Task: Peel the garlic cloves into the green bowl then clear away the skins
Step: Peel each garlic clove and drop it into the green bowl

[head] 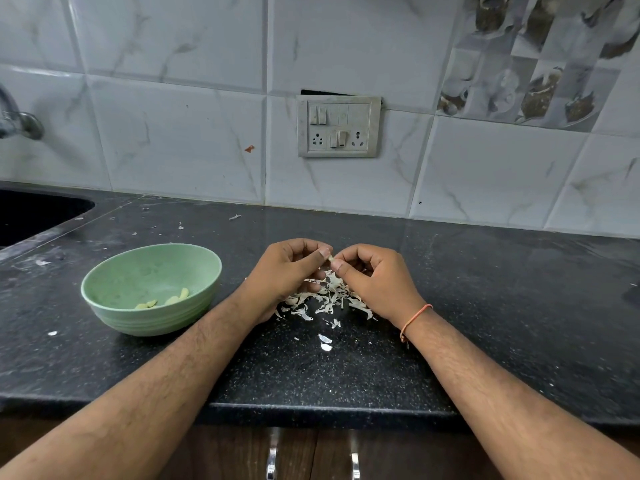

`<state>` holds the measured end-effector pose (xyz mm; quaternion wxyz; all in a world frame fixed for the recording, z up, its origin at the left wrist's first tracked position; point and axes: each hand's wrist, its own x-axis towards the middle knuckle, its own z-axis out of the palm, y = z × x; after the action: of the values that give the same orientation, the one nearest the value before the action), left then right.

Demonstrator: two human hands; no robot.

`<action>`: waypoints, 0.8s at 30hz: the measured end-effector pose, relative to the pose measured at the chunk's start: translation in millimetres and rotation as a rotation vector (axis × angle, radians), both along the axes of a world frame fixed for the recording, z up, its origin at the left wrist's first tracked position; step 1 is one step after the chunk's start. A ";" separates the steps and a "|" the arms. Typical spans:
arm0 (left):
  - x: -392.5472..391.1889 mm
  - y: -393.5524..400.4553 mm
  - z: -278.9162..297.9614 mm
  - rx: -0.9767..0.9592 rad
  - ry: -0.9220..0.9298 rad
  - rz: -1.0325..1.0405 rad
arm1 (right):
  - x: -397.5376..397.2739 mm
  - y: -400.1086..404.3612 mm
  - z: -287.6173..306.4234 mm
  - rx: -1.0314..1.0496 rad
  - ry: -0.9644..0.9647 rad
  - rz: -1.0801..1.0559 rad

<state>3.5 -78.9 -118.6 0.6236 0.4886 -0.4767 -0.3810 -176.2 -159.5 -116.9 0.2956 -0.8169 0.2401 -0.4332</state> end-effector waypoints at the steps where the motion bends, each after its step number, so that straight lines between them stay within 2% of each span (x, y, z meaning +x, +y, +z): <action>1: 0.0 1.1 0.8 -0.019 -0.015 0.024 | 0.1 0.1 0.1 0.003 -0.002 0.002; 6: 0.9 1.9 0.5 -0.065 -0.181 0.105 | 0.6 -1.5 0.2 0.031 -0.021 -0.025; 14: -0.5 4.3 1.4 -0.058 -0.177 0.070 | -0.4 0.1 0.8 0.047 -0.022 -0.012; 19: 0.3 3.0 1.2 -0.017 -0.061 0.034 | -0.2 1.5 2.0 0.096 -0.046 -0.003; 24: 3.9 3.0 3.6 -0.031 0.177 0.024 | -2.2 1.2 2.8 0.126 -0.054 -0.018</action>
<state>7.4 -75.9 -115.0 0.6753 0.4488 -0.4199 -0.4077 -178.4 -158.3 -114.0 0.3488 -0.7824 0.2660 -0.4420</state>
